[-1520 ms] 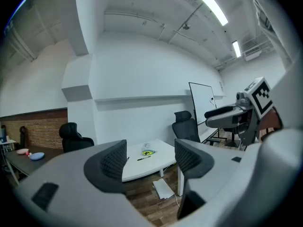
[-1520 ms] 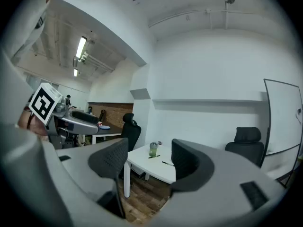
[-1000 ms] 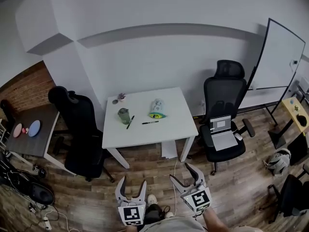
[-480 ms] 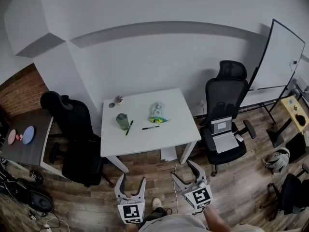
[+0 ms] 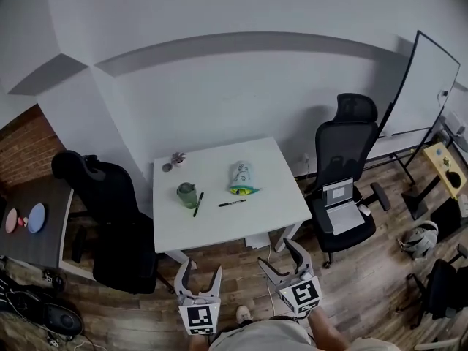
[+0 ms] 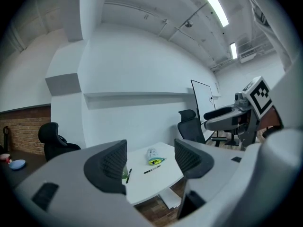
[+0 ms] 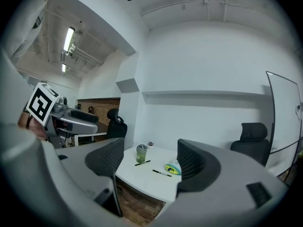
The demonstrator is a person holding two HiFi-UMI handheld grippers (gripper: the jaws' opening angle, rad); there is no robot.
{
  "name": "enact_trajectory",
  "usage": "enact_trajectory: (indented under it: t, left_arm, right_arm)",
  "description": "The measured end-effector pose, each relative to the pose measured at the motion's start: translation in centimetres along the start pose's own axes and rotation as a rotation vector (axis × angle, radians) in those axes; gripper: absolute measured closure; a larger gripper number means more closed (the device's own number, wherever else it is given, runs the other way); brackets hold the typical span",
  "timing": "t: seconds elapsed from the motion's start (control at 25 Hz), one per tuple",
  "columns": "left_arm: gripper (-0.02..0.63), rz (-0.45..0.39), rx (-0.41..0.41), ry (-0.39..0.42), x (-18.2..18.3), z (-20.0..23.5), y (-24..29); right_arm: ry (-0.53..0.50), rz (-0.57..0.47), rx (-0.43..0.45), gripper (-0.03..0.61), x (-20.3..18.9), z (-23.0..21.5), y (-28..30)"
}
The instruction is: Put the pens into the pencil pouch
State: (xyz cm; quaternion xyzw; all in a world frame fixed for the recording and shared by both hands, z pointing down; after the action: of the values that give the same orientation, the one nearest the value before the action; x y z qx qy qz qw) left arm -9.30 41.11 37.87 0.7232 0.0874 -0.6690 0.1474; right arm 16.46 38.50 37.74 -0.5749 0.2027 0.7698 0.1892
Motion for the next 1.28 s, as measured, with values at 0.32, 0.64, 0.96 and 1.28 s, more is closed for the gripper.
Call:
enact_trajectory:
  t: [0.32,0.64,0.96,1.28]
  left_arm:
    - [0.301,-0.001,-0.023,-0.008,-0.1,3.3,3.6]
    - [0.301,0.008,-0.039,-0.022,-0.6,5.4,7.4]
    - [0.301,0.010,-0.032,-0.027,-0.3,6.9,11.5]
    - [0.301,0.028,0.001,-0.019,0.4,8.3,16.5]
  right_arm:
    - [-0.009,0.017,-0.022,0.233,0.2,-0.2,4.0]
    - [-0.010,0.047,-0.031,0.233,-0.1,-1.6,7.8]
    - [-0.010,0.053,-0.010,0.233,-0.5,-4.1,12.4]
    - [0.001,0.038,0.026,0.233,-0.8,-7.9,17.6]
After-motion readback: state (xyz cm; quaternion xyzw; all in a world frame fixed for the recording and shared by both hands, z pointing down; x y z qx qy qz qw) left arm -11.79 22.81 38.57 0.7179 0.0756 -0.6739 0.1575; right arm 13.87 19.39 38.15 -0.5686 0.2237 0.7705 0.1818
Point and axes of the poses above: the fingertips, and each gripper's own axes: y forward along the fingers, z to its left, x out of its top, the point moved 10 cm from there along -y, backward along the fingers, and after that the axes turned 7 degrees about -y, right-handed, at the moved point
